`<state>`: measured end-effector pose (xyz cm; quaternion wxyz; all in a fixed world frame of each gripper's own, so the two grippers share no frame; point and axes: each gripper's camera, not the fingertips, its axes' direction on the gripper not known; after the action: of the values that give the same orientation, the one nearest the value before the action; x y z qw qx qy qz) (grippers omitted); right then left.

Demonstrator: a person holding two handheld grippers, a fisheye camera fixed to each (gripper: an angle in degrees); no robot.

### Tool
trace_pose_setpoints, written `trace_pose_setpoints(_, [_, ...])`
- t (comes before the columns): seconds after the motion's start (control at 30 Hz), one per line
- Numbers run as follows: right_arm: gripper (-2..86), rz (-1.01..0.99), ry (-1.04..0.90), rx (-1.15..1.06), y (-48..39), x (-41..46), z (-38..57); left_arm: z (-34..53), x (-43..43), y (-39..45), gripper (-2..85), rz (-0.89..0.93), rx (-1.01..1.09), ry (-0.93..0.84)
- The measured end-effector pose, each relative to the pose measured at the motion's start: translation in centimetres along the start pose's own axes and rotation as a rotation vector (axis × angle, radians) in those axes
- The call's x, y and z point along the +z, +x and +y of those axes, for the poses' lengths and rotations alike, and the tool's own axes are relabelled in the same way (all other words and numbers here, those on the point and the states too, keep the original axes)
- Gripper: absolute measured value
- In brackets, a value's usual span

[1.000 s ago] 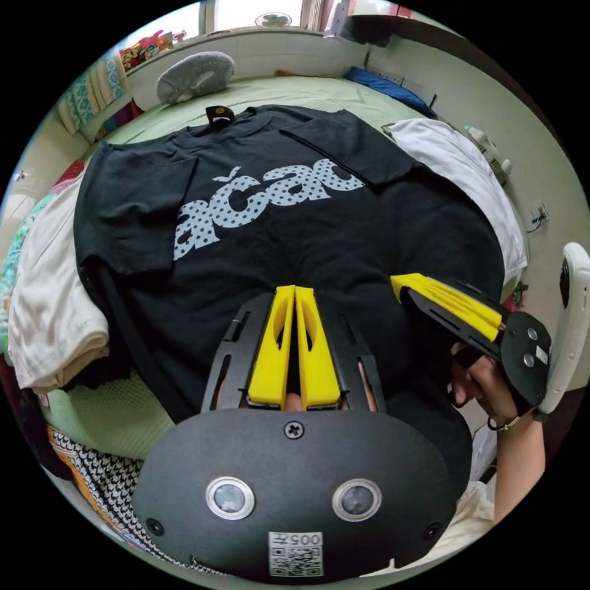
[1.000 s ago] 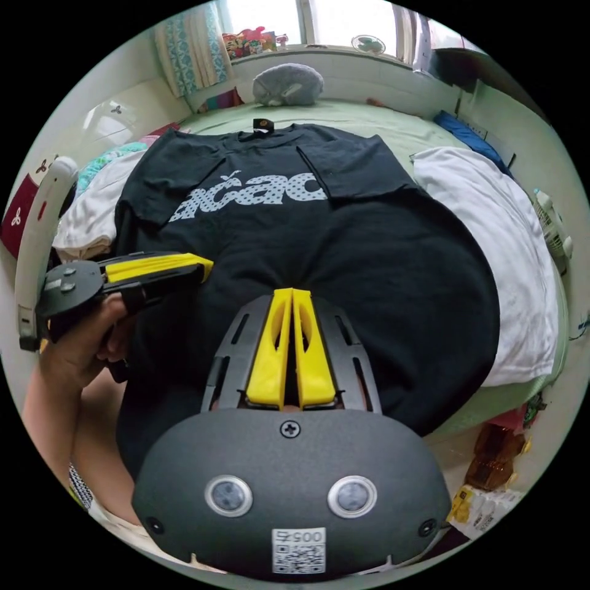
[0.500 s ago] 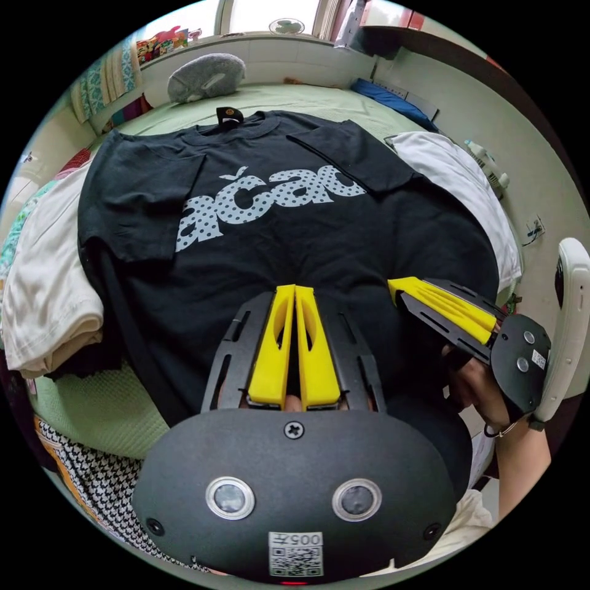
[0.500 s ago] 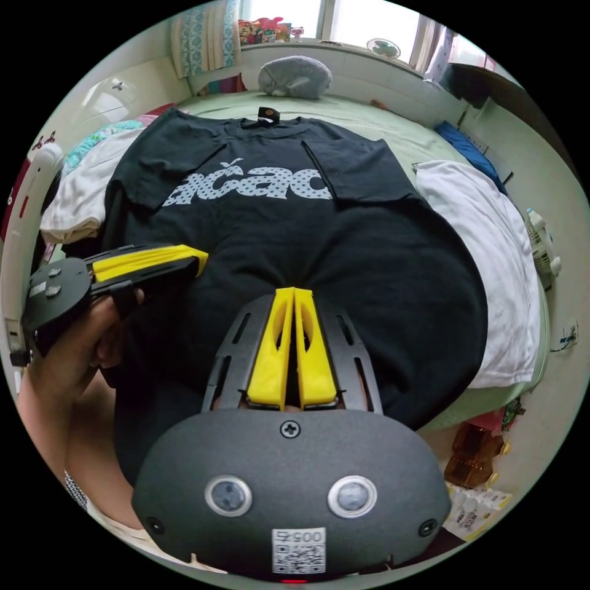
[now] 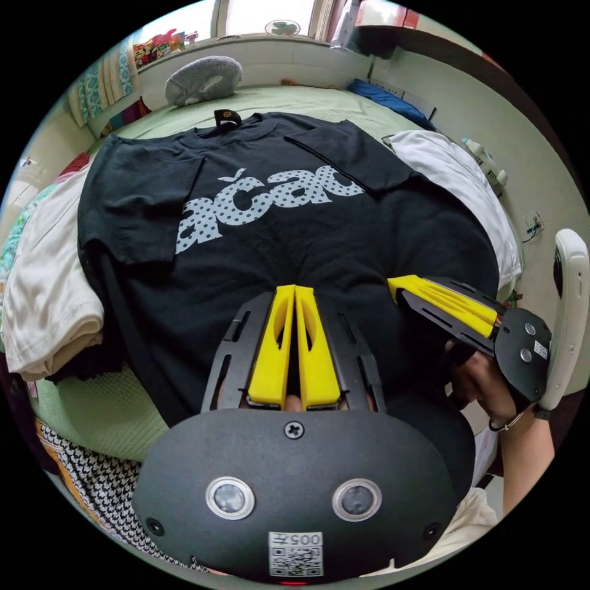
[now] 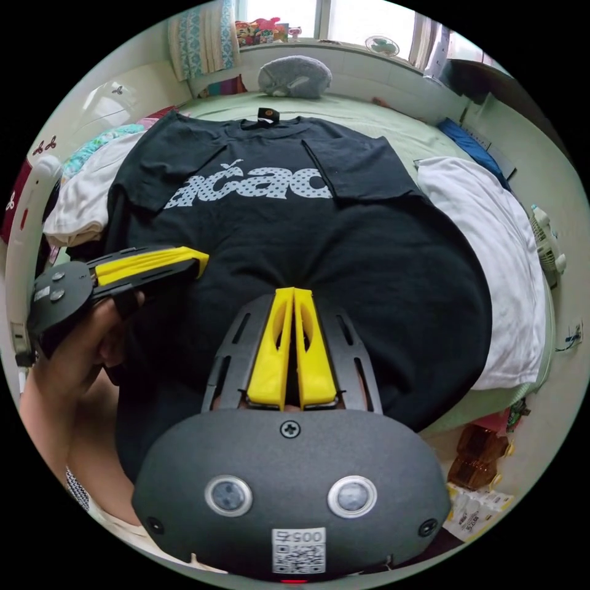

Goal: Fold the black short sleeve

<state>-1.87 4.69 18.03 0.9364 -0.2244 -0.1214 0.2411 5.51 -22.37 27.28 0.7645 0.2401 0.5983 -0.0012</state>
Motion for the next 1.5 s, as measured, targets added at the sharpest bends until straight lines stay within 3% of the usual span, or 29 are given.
trace_pose_setpoints(0.67, [-0.9,0.001,0.034,0.034,3.9,1.8,-1.6,-3.8,-5.7,-1.4,-0.4,-0.030,0.050,0.011])
trace_pose_setpoints(0.8, [-0.9,0.017,0.074,0.056,4.5,1.8,-1.6,-4.5,-8.2,-1.9,0.0,0.047,0.125,0.141])
trace_pose_setpoints(0.97, [-0.4,0.001,0.362,0.118,7.7,-0.8,-0.8,-6.7,-14.6,-5.8,1.7,0.047,0.038,0.349])
trace_pose_setpoints(1.1, [4.7,-0.057,0.533,-0.023,11.0,-3.2,-5.3,-10.8,-19.1,-10.5,7.7,0.027,0.045,0.480])
trace_pose_setpoints(1.27, [13.0,-0.119,0.461,-0.046,18.8,-1.2,-17.7,-18.8,-21.0,-16.8,13.6,-0.174,0.121,0.373])
trace_pose_setpoints(1.5, [14.2,-0.058,0.190,-0.013,26.0,6.9,-29.5,-24.9,-20.4,-21.6,16.6,-0.186,0.182,0.230])
